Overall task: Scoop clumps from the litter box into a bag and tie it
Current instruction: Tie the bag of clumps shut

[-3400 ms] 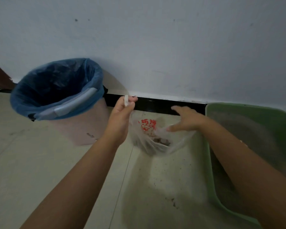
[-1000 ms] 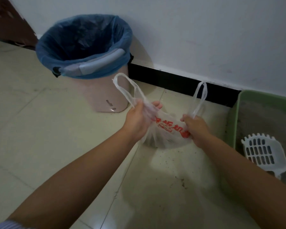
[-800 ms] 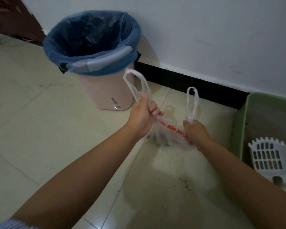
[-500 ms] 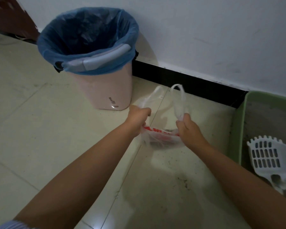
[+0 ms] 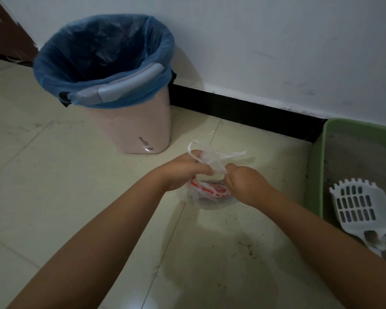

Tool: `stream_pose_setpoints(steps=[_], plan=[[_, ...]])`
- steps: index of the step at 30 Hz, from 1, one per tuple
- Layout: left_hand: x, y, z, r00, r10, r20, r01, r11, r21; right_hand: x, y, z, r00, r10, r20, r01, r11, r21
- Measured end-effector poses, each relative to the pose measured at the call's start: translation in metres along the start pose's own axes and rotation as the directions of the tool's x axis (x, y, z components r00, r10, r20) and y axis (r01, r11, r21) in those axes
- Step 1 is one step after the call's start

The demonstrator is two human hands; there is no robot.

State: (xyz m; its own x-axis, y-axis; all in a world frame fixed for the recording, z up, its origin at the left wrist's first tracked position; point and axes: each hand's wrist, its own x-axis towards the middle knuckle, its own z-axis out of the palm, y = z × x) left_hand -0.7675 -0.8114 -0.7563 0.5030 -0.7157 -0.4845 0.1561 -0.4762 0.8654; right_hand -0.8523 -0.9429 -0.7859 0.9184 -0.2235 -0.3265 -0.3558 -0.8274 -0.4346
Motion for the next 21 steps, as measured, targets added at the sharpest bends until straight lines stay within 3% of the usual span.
stream_pose_setpoints(steps=[5,7,10,13,15,18,21], plan=[[0.0,0.0,0.011,0.985,0.021,-0.173,-0.015,0.999,0.032,-0.007,-0.002,0.001,0.989,-0.033,0.142,0.022,0.997,0.074],[0.002,-0.002,0.014,0.976,-0.008,-0.218,0.007,1.0,-0.005,-0.012,-0.001,0.002,0.969,-0.13,0.21,0.072,0.962,0.264],[0.0,-0.005,0.009,0.996,0.032,-0.087,-0.039,0.996,-0.084,-0.015,0.003,-0.006,0.975,-0.049,0.218,-0.023,0.949,0.315],[-0.003,-0.004,0.003,0.994,0.071,0.079,-0.079,0.992,0.099,-0.011,0.011,-0.018,0.987,-0.029,0.156,-0.017,0.959,0.284],[-0.003,-0.001,0.004,0.993,0.054,0.106,-0.08,0.964,0.252,-0.009,0.014,-0.023,0.995,-0.015,0.099,-0.019,0.943,0.331],[0.0,-0.002,0.005,0.992,0.126,0.025,-0.126,0.918,0.376,-0.01,0.018,-0.022,0.999,0.02,0.049,-0.041,0.876,0.48],[0.004,-0.007,0.006,0.964,0.221,-0.147,-0.183,0.954,0.238,-0.015,0.017,-0.027,0.997,-0.016,0.072,-0.026,0.834,0.552]])
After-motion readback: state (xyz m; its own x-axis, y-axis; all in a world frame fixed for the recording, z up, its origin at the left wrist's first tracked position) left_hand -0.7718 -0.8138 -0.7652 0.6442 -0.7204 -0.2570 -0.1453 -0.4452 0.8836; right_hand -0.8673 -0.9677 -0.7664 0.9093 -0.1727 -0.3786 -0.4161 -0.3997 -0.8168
